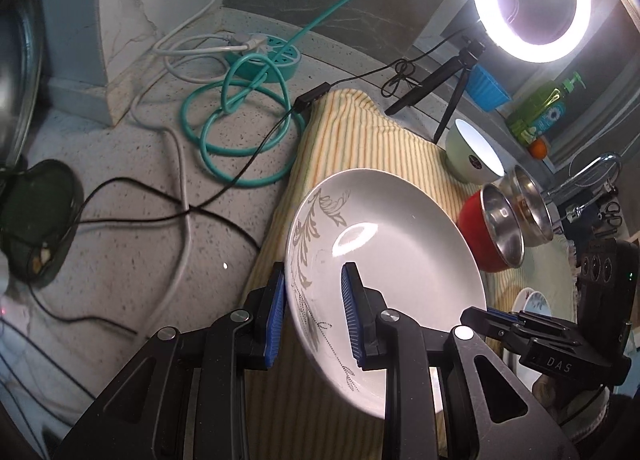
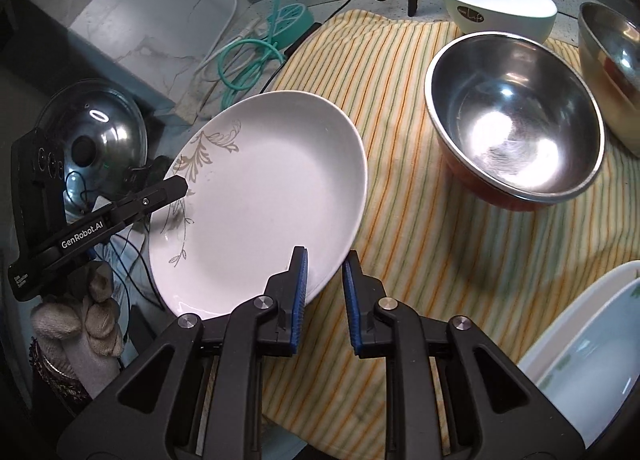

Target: Organize plates and bowls

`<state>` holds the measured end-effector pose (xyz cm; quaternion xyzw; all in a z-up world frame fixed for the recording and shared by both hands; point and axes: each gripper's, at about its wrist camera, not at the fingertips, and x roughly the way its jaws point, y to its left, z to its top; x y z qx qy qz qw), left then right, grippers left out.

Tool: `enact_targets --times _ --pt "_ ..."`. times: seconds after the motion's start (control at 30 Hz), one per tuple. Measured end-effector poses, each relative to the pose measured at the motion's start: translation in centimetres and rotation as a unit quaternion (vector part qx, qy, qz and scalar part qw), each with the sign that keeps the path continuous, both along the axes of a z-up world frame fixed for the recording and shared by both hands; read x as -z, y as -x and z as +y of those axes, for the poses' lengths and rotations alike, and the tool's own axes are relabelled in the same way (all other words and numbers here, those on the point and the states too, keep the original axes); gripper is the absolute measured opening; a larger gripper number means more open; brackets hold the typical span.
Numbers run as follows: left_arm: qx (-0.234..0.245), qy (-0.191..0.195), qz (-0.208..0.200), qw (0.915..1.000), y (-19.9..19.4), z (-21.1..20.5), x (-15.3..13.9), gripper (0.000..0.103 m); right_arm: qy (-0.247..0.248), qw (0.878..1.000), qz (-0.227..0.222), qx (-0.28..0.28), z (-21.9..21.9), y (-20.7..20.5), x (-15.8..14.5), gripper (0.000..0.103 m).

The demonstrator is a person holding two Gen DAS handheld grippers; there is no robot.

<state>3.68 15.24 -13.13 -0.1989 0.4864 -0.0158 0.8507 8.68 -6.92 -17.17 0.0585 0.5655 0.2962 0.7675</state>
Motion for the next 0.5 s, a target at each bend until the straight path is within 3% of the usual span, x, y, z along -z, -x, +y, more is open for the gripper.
enact_targets --times 0.5 --pt "-0.051 0.001 -0.045 0.9977 5.2 -7.0 -3.2 0.025 -0.022 0.998 -0.039 -0.048 -6.8 3.0 -4.1 0.019"
